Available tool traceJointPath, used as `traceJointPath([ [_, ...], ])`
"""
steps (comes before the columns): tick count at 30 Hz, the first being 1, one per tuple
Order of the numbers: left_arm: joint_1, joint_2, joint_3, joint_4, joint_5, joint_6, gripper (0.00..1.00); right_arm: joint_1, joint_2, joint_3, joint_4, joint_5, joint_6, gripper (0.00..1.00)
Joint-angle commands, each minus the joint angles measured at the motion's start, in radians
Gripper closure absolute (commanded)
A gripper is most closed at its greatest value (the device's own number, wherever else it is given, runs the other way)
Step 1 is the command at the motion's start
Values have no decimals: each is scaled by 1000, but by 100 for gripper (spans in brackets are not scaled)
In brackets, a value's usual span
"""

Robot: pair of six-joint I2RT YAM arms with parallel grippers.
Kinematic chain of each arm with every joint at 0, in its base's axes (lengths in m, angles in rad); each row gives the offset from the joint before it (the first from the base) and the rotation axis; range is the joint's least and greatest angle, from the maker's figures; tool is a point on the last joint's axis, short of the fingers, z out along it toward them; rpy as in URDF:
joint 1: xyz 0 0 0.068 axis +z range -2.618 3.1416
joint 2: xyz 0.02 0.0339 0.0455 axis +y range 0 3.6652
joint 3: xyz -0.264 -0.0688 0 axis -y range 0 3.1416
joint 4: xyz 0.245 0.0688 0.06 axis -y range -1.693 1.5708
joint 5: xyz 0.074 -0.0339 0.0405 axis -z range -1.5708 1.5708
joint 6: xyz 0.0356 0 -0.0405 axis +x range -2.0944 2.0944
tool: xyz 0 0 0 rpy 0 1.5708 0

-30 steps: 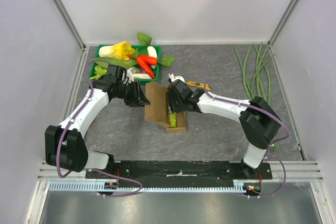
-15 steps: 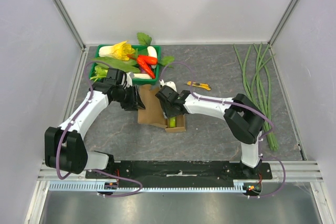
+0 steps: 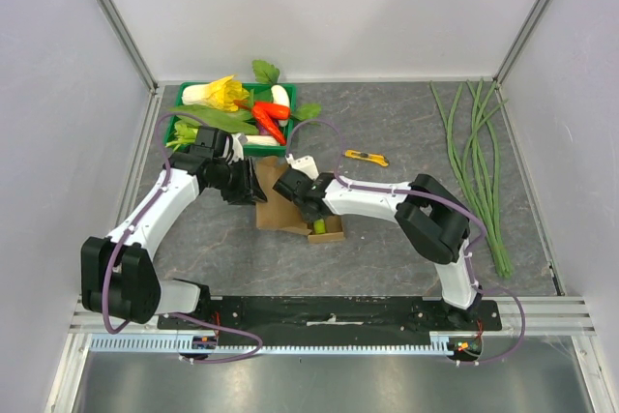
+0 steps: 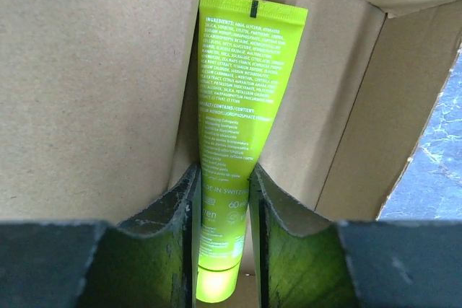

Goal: Unpack the express box

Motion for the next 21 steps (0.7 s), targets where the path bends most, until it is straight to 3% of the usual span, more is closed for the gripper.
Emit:
traceJointPath([
  [1,2,-34,7,5,10,39,58,3,-4,11,-15,69,29,67],
  [21,4,-48,30,8,12,19,55,2,-350,-43,96,109,35,63],
])
